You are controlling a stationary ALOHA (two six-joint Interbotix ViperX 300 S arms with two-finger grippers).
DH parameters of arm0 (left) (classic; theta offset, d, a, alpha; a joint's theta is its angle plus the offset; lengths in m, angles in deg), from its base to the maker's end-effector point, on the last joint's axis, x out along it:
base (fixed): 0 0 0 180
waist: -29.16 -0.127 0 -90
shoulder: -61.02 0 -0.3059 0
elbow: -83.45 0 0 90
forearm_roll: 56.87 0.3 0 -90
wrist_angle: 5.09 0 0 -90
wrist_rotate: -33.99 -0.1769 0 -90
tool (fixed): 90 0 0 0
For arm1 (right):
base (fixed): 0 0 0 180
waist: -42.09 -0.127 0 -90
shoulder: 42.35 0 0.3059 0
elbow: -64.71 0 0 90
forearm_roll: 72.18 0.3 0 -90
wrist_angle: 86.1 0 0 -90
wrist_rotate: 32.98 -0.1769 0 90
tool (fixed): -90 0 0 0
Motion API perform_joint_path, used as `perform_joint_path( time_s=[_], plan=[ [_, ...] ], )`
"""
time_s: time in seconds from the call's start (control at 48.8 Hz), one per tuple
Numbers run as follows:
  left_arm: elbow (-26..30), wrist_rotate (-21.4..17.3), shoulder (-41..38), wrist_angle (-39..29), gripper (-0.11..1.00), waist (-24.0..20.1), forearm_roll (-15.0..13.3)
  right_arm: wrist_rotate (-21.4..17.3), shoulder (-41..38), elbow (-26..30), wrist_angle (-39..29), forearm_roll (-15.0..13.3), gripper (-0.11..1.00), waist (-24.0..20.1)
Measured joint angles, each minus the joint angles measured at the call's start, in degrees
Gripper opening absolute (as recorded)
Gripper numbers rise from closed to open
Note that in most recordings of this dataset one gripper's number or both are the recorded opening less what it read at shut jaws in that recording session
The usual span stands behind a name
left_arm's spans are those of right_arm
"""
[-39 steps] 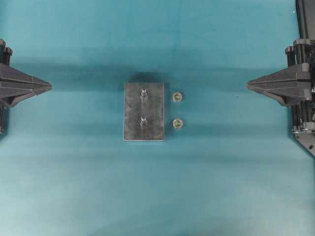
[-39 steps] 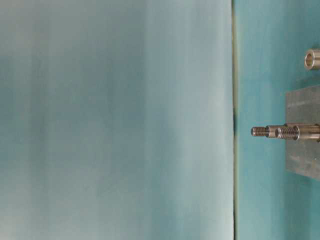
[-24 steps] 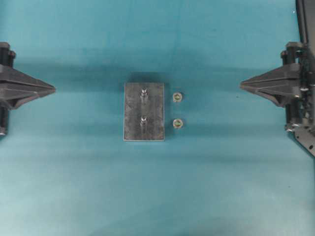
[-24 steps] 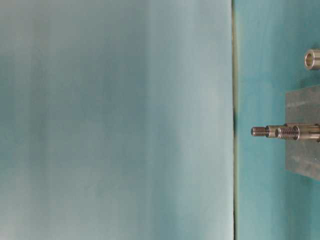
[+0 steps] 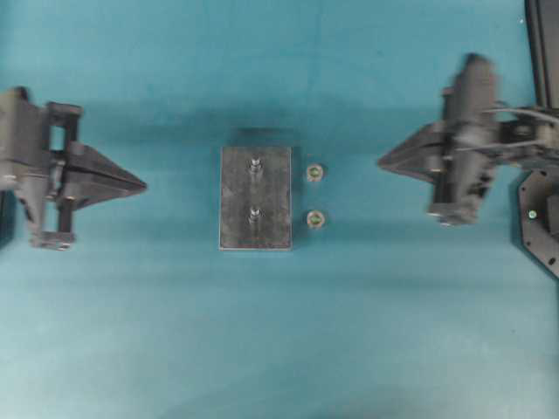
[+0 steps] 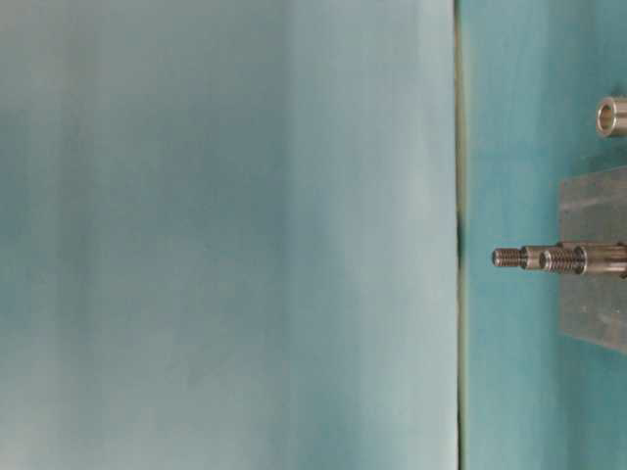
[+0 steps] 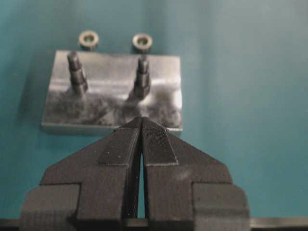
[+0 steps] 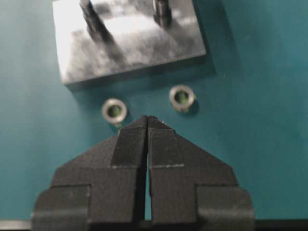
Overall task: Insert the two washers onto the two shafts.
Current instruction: 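Move the right gripper from rest toward the two washers beside the plate, then lower the right gripper over the upper washer and close on it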
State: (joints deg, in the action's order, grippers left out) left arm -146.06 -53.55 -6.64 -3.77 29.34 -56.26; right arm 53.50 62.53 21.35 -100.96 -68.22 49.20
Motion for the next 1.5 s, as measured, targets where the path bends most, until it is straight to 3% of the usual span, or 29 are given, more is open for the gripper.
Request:
perform_joint_path(
  time_s=[0.246, 0.533, 0.635, 0.861, 1.045, 1.496],
  plan=[
    [2.29, -0.44, -5.27, -2.72, 0.0, 0.44, 0.18, 0.09, -13.89, 5.1, -0.88, -1.05, 0.01, 1.05],
    [2.46, -0.53, -5.54, -2.81, 0.0, 0.88, 0.18, 0.18, -25.66, 11.16, -1.93, -2.2, 0.05, 1.32],
    [2.46, -0.44, -5.63, -2.81, 0.0, 0.97, 0.18, 0.26, -27.86, 12.92, -2.02, -2.99, 0.24, 1.32],
    [2.46, -0.53, -5.63, -2.81, 0.0, 0.97, 0.18, 0.26, -29.79, 14.68, -2.2, -3.16, 0.88, 1.32],
    [2.46, -0.53, -5.71, -2.9, 0.0, 0.97, 0.18, 0.26, -30.94, 15.73, -2.2, -3.25, 0.8, 1.49],
    [2.46, -0.53, -5.71, -2.81, 0.0, 1.05, 0.18, 0.26, -34.63, 17.49, -3.6, -4.31, 0.78, 2.9]
  ],
)
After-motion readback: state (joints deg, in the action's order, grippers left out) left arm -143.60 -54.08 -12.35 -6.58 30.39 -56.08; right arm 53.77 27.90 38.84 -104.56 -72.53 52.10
